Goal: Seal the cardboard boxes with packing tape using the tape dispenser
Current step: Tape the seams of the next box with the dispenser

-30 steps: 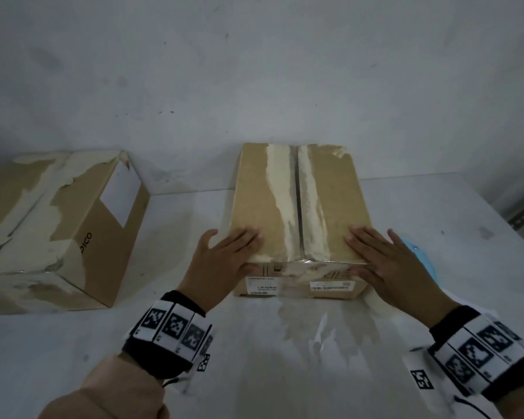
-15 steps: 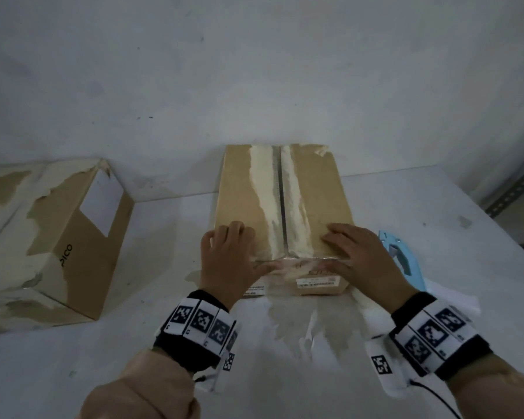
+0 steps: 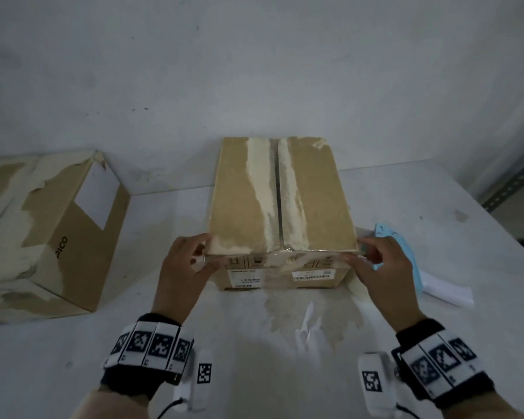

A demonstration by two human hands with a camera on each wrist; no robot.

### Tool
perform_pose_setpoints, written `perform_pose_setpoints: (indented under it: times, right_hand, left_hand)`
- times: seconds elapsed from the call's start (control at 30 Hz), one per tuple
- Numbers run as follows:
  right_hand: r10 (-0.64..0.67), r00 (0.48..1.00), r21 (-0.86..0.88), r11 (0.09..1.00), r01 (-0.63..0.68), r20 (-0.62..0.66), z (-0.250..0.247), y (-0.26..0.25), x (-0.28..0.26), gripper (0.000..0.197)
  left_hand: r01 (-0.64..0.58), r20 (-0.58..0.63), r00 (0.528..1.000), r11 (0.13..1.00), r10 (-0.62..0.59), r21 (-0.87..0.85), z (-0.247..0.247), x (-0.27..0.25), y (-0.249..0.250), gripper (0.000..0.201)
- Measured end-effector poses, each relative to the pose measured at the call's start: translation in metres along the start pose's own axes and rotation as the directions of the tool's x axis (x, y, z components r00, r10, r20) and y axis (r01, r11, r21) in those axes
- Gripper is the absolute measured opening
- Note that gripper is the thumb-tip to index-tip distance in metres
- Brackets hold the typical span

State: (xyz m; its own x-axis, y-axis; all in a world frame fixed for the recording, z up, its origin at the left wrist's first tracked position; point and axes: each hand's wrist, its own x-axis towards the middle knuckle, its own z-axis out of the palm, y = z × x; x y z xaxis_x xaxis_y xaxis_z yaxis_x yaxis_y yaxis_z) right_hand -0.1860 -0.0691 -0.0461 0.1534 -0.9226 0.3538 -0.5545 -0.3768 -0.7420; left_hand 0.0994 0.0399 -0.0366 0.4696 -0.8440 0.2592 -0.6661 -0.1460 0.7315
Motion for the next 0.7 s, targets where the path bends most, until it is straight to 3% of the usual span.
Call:
perform_pose_setpoints:
  times: [0.07,0.27,0.4,0.53,0.6,0.7]
  right_hand:
    - [0.007,1.0,0.029,1.0,-0.007,-0.017,0.004,0.004,-0.004,0.03]
    - [-0.207,0.977,-0.054,0.976,0.209,0.052,-0.008,0.009,0.005,0.02]
    - [-0.338,0.93,-0.103,0.93,0.354,0.144,-0.019,0.018,0.022,0.036]
    - [-0.467,0.852,-0.117,0.857,0.502,0.237,-0.023,0.024,0.036,0.015]
    - [-0.494,0.819,-0.138,0.826,0.547,0.292,-0.024,0.022,0.04,0.026]
    - [-0.575,0.729,-0.232,0.703,0.672,0.371,-0.023,0.018,0.042,0.044]
  left_hand:
    - [0.024,0.012,1.0,0.999,-0.024,-0.048,0.0,-0.004,-0.001,0.041]
    - [-0.073,0.086,0.993,0.996,0.076,-0.043,-0.011,-0.001,-0.012,0.041]
    - [-0.123,0.093,0.988,0.992,0.124,-0.019,-0.015,0.004,-0.012,0.04]
    - [-0.169,0.112,0.981,0.98,0.157,0.102,-0.019,0.01,-0.012,0.036]
    - [-0.335,0.167,0.937,0.924,0.306,0.185,-0.025,0.018,-0.015,0.033]
    - [-0.631,0.376,0.765,0.725,0.523,0.276,-0.036,0.039,-0.016,0.025]
